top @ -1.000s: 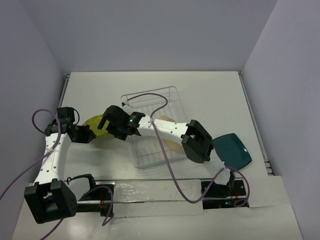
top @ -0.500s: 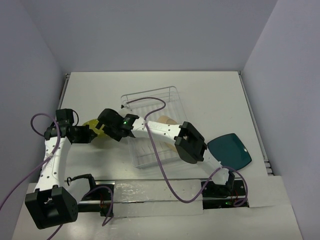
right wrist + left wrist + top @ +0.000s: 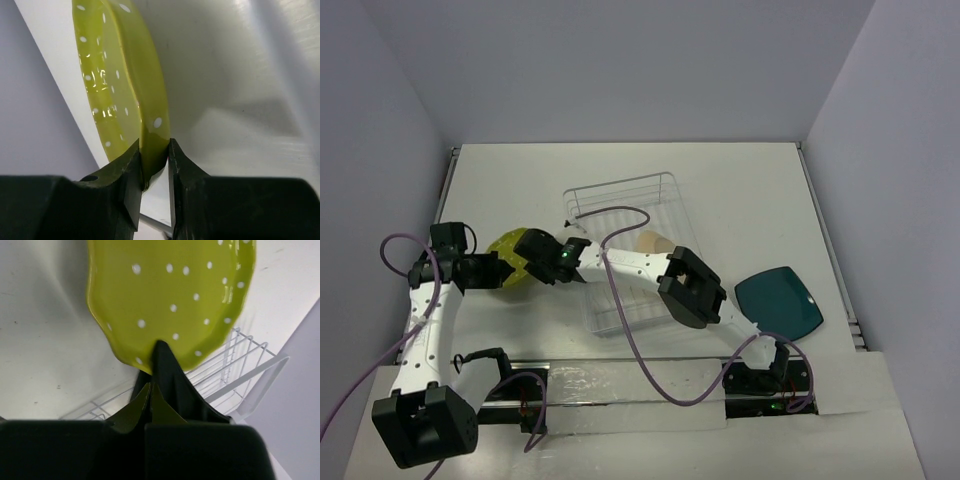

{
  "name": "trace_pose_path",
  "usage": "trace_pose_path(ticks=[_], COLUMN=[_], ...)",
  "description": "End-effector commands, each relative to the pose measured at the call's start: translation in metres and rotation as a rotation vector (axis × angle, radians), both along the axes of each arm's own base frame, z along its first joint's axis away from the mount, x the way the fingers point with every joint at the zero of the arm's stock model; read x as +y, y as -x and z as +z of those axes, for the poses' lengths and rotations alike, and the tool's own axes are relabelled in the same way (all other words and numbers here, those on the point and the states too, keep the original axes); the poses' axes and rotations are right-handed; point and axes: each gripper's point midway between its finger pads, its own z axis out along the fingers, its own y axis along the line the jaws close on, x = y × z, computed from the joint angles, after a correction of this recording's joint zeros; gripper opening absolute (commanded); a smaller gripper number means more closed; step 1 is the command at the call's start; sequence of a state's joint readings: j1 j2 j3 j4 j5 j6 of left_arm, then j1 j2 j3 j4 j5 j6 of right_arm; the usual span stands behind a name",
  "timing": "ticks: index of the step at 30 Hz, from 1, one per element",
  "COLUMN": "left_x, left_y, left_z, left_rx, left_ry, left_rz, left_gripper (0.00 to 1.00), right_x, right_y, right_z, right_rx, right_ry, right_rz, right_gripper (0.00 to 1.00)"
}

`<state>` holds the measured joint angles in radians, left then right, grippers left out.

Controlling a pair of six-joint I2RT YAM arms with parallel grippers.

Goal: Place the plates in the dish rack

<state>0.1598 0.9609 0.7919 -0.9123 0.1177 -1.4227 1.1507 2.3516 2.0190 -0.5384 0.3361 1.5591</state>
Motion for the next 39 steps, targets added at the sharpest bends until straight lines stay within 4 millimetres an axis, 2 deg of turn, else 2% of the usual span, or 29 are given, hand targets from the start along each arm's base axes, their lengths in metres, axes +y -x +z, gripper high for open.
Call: trace_pose_path(ticks=[1,3,6,7,9,11,12,13,14,16,17,20,21,23,25,27,28,29,30,31,34,39], left_x=[-0.002,-0.001,0.000,0.001,0.015,0.022,0.028,0.028,0.030,0.038,0.044,0.059,0.060,0.062,0.064,0.063,0.062,0.061,0.060,0.058,0.052,0.056], left_y=[-0.011,-0.013,-0.019,-0.021,-0.030,-0.030,-0.031,-0.029,-0.029,-0.028,-0.026,-0.020,-0.020,-0.021,-0.022,-0.026,-0.028,-0.031,-0.035,-0.038,-0.045,-0.044], left_z=[0.024,0.031,0.052,0.060,0.103,0.127,0.148,0.157,0.164,0.180,0.190,0.208,0.213,0.218,0.211,0.204,0.195,0.182,0.180,0.177,0.169,0.160], left_rx=[-0.095,-0.114,-0.165,-0.181,-0.265,-0.302,-0.337,-0.351,-0.359,-0.379,-0.388,-0.391,-0.403,-0.416,-0.395,-0.389,-0.371,-0.348,-0.352,-0.359,-0.370,-0.338], left_ry=[0.004,-0.012,-0.053,-0.073,-0.191,-0.260,-0.320,-0.334,-0.354,-0.420,-0.472,-0.566,-0.586,-0.618,-0.621,-0.617,-0.613,-0.598,-0.592,-0.583,-0.557,-0.572], left_rz=[-0.017,-0.039,-0.092,-0.104,-0.131,-0.143,-0.152,-0.163,-0.169,-0.168,-0.181,-0.148,-0.155,-0.170,-0.173,-0.190,-0.205,-0.221,-0.224,-0.233,-0.262,-0.263], left_gripper=[0.00,0.00,0.00,0.07,0.41,0.65,0.79,0.84,0.89,0.91,0.97,0.99,0.99,0.99,0.99,0.99,0.99,0.99,0.99,0.99,0.99,0.99], right_x=[0.015,0.017,0.022,0.022,0.029,0.030,0.030,0.027,0.022,0.014,0.003,-0.032,-0.038,-0.074,-0.099,-0.132,-0.155,-0.183,-0.211,-0.225,-0.253,-0.257], right_y=[-0.003,-0.013,-0.024,-0.025,-0.032,-0.035,-0.036,-0.036,-0.036,-0.035,-0.031,-0.022,-0.021,-0.018,-0.018,-0.012,-0.012,-0.001,-0.002,0.001,0.018,0.036], right_z=[0.013,0.033,0.068,0.077,0.117,0.148,0.174,0.183,0.211,0.250,0.283,0.347,0.349,0.369,0.351,0.352,0.339,0.343,0.338,0.334,0.322,0.308], right_rx=[-0.037,-0.108,-0.253,-0.287,-0.432,-0.530,-0.621,-0.665,-0.757,-0.875,-0.972,-1.175,-1.187,-1.228,-1.192,-1.182,-1.153,-1.149,-1.119,-1.098,-1.045,-1.043], right_ry=[-0.083,-0.086,-0.105,-0.106,-0.149,-0.166,-0.157,-0.129,-0.118,-0.115,-0.109,-0.021,0.016,0.143,0.274,0.375,0.483,0.594,0.738,0.821,1.034,1.188], right_rz=[-0.031,-0.018,0.016,0.030,0.091,0.118,0.154,0.187,0.217,0.246,0.262,0.303,0.315,0.313,0.315,0.282,0.231,0.184,0.114,0.078,0.036,0.078], right_gripper=[0.00,0.00,0.00,0.00,0.00,0.00,0.00,0.00,0.00,0.00,0.00,0.00,0.00,0.00,0.00,0.00,0.00,0.00,0.00,0.00,0.00,0.00])
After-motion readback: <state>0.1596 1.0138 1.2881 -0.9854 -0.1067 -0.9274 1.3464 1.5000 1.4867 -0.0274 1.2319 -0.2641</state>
